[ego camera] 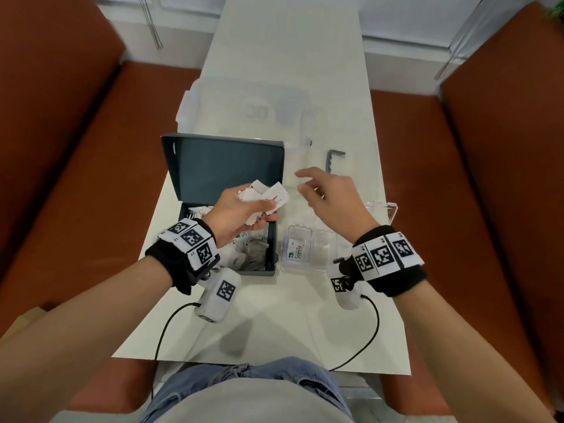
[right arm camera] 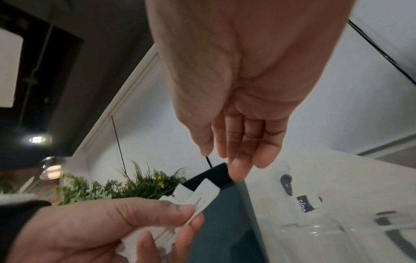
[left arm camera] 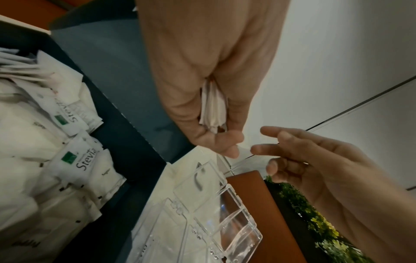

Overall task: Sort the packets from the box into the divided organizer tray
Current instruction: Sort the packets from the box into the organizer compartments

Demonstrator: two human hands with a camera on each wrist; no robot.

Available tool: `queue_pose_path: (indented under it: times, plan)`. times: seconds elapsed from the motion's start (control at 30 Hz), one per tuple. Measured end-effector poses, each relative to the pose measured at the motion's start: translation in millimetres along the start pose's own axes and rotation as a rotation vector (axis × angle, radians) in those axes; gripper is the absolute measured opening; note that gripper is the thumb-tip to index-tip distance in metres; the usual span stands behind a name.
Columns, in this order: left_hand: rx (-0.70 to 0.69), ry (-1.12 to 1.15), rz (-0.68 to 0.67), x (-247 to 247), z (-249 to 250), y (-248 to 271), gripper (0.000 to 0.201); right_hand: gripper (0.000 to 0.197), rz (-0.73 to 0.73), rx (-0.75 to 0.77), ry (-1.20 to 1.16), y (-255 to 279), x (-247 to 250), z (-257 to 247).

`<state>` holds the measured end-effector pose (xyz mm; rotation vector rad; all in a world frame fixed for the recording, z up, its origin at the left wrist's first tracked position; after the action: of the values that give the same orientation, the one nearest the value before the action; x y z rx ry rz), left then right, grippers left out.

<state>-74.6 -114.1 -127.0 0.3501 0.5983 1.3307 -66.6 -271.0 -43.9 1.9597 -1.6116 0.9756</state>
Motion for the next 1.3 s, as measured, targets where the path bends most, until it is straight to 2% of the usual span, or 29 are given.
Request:
queue_pose_path:
  times: [0.1, 0.23, 0.37, 0.5, 0.7, 1.0, 1.13, 1.3]
  plan:
    - [-0.015, -0.005, -0.063, -13, 6, 3, 0.022, 0.028, -0.009, -0.095, -0.082, -1, -4, 1]
    - [-0.027, -0.031, -0.129, -25, 8, 8, 0.031, 0.011, 0.006, -0.143, -0.225, 3, -11, 6]
    - [-0.009, -0.060, -0.138, -23, 4, 9, 0.033, 0.013, 0.049, -0.227, -0.383, 7, -7, 20]
    - [0.007, -0.065, -0.126, -20, -1, 8, 0.030, 0.013, 0.039, -0.237, -0.408, 9, 1, 29]
    - [0.011, -0.056, -0.081, -13, -3, 2, 0.022, 0.015, -0.042, -0.281, -0.117, 17, 10, 62]
    - [0.024, -0.048, -0.025, -11, 0, -7, 0.019, 0.030, -0.487, -0.362, 0.378, 40, -61, 105]
    - [0.030, -0.048, -0.019, -11, -2, -8, 0.021, 0.031, -0.547, -0.349, 0.566, 44, -80, 112]
    - [0.035, -0.039, -0.013, -10, -7, -9, 0.021, 0.030, -0.574, -0.364, 0.651, 48, -91, 124]
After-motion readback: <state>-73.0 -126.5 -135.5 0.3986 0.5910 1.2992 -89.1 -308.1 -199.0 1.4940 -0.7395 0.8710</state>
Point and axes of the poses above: each hand's wrist, its own y-axis away from the middle knuckle, its own x-axis out of the back of the hand, z = x × y, the point moved 10 cm from there along -y, towards the middle knuckle, and after that the axes turned 5 degrees about x, right-handed, at the moved point
